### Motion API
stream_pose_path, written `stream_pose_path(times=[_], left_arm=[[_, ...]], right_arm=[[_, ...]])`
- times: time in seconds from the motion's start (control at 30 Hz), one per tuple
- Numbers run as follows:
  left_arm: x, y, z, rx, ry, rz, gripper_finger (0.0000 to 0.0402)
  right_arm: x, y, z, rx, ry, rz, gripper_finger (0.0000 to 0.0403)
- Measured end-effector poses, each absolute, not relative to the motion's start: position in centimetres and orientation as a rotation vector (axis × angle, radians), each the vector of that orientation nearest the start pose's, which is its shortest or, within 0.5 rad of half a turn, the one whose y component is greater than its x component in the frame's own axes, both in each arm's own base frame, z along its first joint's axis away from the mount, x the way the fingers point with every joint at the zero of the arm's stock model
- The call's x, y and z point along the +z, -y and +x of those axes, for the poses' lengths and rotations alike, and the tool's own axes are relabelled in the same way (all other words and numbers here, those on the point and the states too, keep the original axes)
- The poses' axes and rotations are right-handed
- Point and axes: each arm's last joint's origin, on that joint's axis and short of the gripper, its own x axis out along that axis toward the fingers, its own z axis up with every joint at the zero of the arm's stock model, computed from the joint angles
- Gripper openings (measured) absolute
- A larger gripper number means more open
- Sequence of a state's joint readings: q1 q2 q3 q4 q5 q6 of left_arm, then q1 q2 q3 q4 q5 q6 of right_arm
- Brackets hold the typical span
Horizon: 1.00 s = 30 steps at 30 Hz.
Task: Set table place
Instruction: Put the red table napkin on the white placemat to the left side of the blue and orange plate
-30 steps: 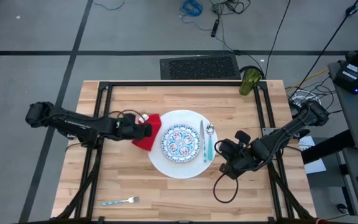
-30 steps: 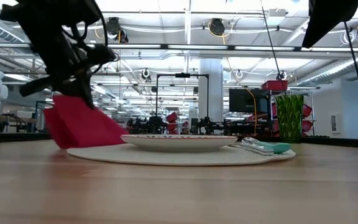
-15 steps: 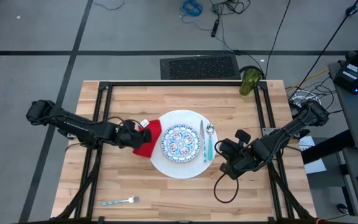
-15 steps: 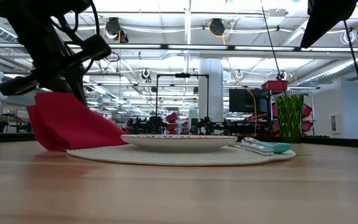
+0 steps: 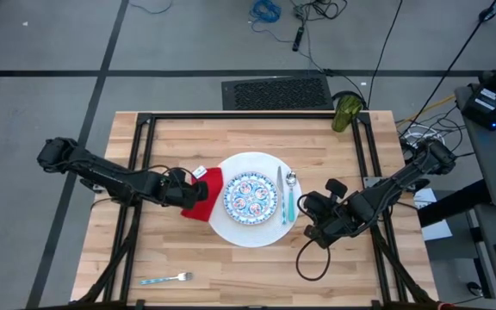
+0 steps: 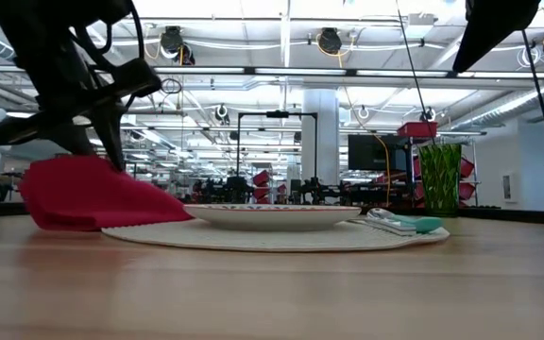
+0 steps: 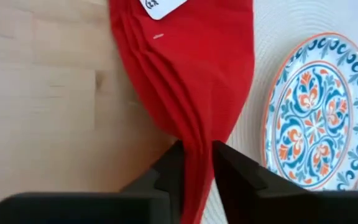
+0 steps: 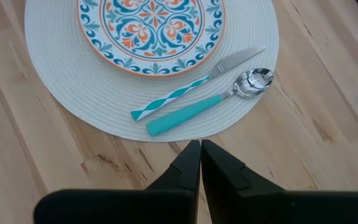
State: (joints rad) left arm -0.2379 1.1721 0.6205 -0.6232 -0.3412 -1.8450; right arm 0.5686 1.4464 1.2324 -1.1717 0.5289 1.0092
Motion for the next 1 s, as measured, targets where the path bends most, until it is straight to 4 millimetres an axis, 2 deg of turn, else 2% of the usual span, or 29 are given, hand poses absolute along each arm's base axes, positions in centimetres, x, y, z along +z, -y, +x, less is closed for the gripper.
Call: stream_pose_path(times=[0.23, 0.37, 0.47, 0.57, 0.67, 0.73, 0.8, 0.9, 1.0], left_arm=[[18.0, 3.5, 18.6, 1.042, -0.728, -1.244, 0.0143], [18.3, 3.4, 18.0, 1.018, -0.785, -1.167, 0.0175], [19.5, 3.3, 17.6, 0.971, -0.831, -1.088, 0.0183], [21.7, 3.2, 17.1, 0.905, -0.861, -1.008, 0.0183], [24.6, 3.5, 17.6, 0.742, -0.839, -0.924, 0.0182], [26.1, 4.2, 18.4, 0.556, -0.832, -0.833, 0.0182], [26.8, 5.5, 19.5, 0.348, -0.838, -0.711, 0.0182], [26.0, 7.2, 20.7, 0.152, -0.902, -0.486, 0.0182], [24.0, 8.2, 21.6, 0.097, -1.007, -0.314, 0.0182]], right_arm=[[28.1, -12.6, 22.4, -0.527, -1.026, 0.177, 0.0000], [28.1, -12.6, 22.4, -0.534, -1.022, 0.200, 0.0000], [28.1, -12.7, 22.5, -0.532, -1.021, 0.203, 0.0000], [28.1, -12.7, 22.5, -0.531, -1.021, 0.203, 0.0000], [28.1, -12.7, 22.5, -0.525, -1.024, 0.194, 0.0000], [28.1, -12.7, 22.5, -0.520, -1.026, 0.184, 0.0000], [28.1, -12.7, 22.5, -0.519, -1.027, 0.182, 0.0000], [28.1, -12.5, 22.6, -0.524, -1.026, 0.185, 0.0000], [28.1, -12.6, 22.6, -0.522, -1.021, 0.190, 0.0000]])
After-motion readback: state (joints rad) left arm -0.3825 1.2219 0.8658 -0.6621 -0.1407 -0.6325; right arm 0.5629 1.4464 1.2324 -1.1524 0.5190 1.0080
